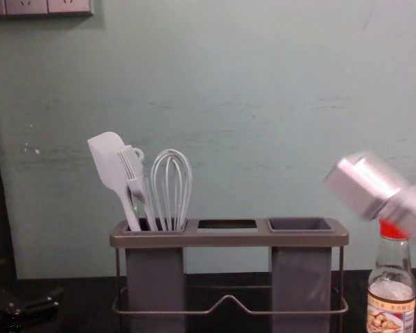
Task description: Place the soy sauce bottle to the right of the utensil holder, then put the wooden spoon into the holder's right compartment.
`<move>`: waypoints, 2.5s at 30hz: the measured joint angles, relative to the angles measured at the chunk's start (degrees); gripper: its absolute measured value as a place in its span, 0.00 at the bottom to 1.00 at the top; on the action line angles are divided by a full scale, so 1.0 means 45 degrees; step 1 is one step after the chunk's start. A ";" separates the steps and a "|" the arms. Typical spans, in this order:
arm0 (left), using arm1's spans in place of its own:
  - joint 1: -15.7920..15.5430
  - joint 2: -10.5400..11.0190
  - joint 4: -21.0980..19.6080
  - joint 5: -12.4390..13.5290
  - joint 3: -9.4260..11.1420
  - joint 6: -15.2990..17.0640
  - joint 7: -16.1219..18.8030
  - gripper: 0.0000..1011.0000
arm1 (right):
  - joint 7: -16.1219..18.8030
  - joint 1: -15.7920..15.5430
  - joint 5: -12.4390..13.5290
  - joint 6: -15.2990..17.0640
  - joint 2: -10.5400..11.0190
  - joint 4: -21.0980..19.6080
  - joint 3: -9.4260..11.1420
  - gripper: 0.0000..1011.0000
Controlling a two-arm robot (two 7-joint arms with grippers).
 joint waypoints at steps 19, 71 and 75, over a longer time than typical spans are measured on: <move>0.0000 0.0000 0.0000 0.0000 0.0001 0.0000 0.0000 1.00 | 0.0465 -0.2659 0.1494 -0.7666 0.1141 -0.3001 0.2194 0.83; 0.0000 0.0000 -0.0001 0.0000 0.0000 0.0001 0.0000 1.00 | -0.0497 0.5365 0.0298 -0.6899 -0.2340 0.4344 0.0757 0.83; 0.0001 0.0000 -0.0001 0.0000 0.0001 0.0000 0.0000 1.00 | -0.0452 0.5411 0.0291 -0.6955 -0.2377 0.4546 0.0717 0.83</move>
